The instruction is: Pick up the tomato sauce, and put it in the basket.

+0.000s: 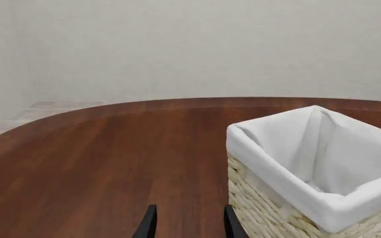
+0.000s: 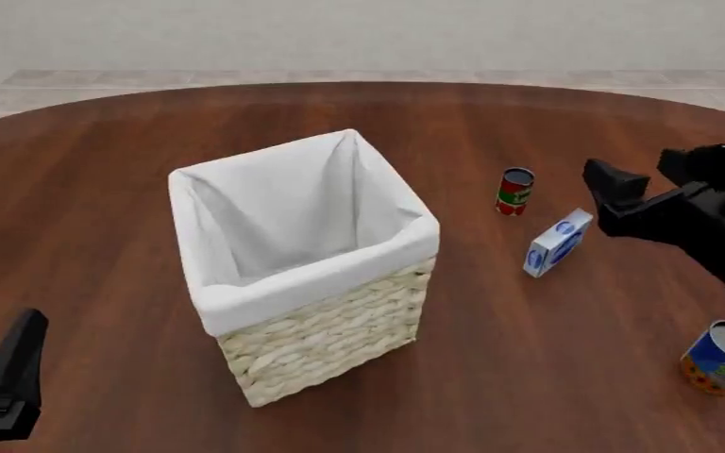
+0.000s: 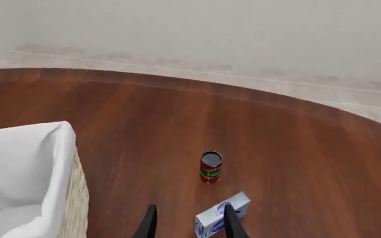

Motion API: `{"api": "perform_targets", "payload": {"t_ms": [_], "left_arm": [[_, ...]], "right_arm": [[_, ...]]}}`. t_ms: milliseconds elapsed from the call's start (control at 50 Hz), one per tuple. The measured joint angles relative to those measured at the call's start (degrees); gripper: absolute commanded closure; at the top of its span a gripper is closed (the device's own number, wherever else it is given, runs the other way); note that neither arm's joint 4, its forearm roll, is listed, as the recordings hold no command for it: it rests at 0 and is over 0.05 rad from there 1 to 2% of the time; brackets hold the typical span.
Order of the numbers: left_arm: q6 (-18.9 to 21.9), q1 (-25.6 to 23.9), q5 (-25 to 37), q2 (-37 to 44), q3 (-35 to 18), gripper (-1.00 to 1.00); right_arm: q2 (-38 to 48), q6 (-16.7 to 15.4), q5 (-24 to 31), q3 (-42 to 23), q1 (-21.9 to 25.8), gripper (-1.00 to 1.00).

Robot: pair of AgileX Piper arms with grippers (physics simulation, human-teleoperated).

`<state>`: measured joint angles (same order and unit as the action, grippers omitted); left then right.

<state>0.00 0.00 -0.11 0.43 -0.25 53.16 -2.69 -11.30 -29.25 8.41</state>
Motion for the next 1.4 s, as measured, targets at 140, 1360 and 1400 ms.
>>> {"api": "perform_targets", "payload": {"t_ms": [140, 1360, 1400], "left_arm": [[0.0, 0.0, 0.0, 0.0, 0.0, -1.0], [0.0, 0.0, 0.0, 0.0, 0.0, -1.0], [0.0, 0.0, 0.0, 0.0, 0.0, -1.0]], "right_arm": [[7.18, 0.16, 0.47, -5.28, 0.22, -1.0], [38.78, -6.83, 3.45, -27.57, -2.69, -1.0], [39.71, -6.99, 3.4, -28.24, -2.8, -1.0]]}}
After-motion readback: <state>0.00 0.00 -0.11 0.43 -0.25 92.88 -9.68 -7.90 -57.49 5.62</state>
